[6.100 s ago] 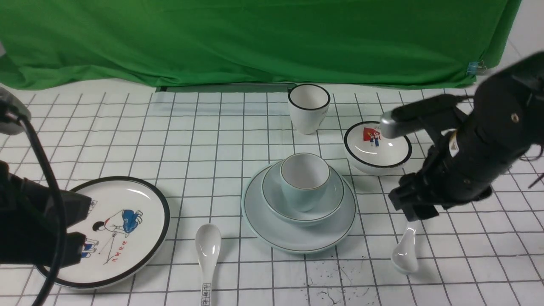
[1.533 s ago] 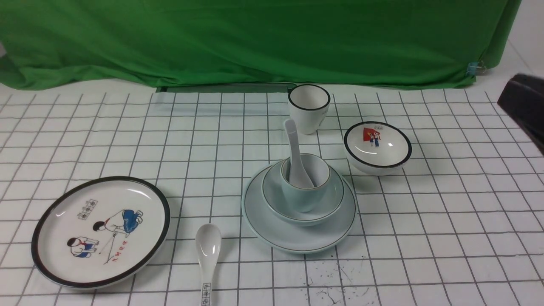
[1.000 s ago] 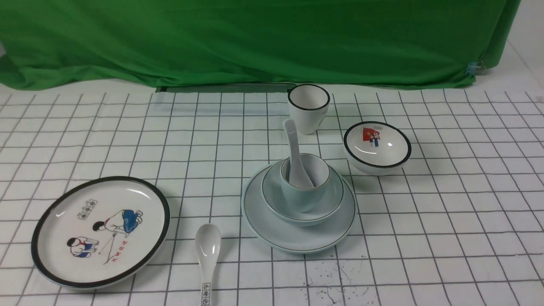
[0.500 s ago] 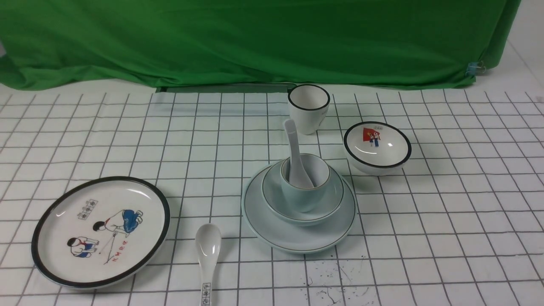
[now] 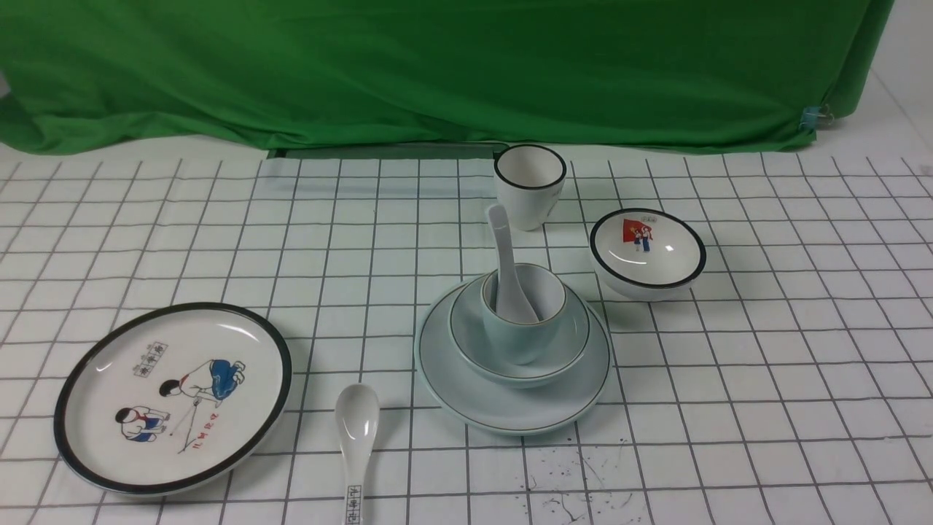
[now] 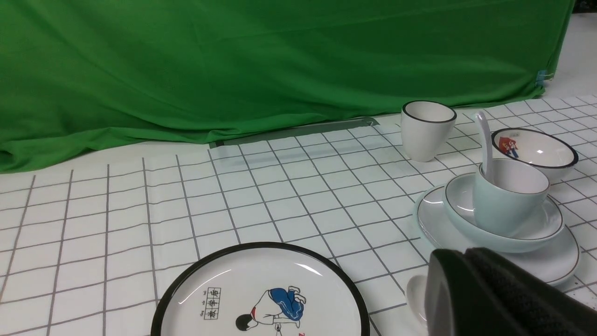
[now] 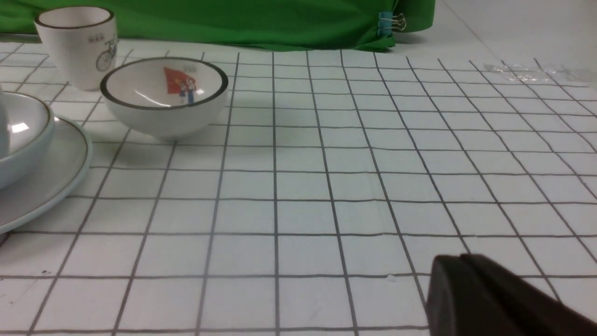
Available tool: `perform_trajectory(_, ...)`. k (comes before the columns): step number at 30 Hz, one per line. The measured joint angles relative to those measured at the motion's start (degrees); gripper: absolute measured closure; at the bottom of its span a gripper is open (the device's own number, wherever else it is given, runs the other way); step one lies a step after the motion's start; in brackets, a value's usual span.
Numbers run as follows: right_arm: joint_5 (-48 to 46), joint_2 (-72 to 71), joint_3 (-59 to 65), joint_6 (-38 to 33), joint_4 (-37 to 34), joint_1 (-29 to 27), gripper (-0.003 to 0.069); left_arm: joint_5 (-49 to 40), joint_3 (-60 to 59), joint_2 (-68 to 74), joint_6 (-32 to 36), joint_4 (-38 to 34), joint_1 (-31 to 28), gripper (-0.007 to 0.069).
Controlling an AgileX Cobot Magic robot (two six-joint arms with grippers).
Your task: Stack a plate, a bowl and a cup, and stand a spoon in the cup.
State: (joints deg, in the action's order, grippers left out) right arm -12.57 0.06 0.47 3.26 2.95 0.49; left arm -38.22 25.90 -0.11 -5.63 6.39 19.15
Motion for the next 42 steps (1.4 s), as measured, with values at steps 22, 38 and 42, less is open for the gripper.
perform_trajectory(22, 0.00, 0.00, 0.00, 0.00, 0.00, 0.00, 0.0558, 20.58, -9.88, 0.13, 0.00, -4.25, -6.24, 0.0656)
perform_trajectory(38, -0.02, -0.06, 0.00, 0.00, 0.00, 0.00, 0.0521, 28.08, -26.23, 0.19, 3.34, -7.59, -22.94, 0.0656)
perform_trajectory(42, -0.02, -0.06, 0.00, 0.00, 0.00, 0.00, 0.0515, 25.16, -26.28, 0.19, 5.63, -8.50, -22.39, 0.0656)
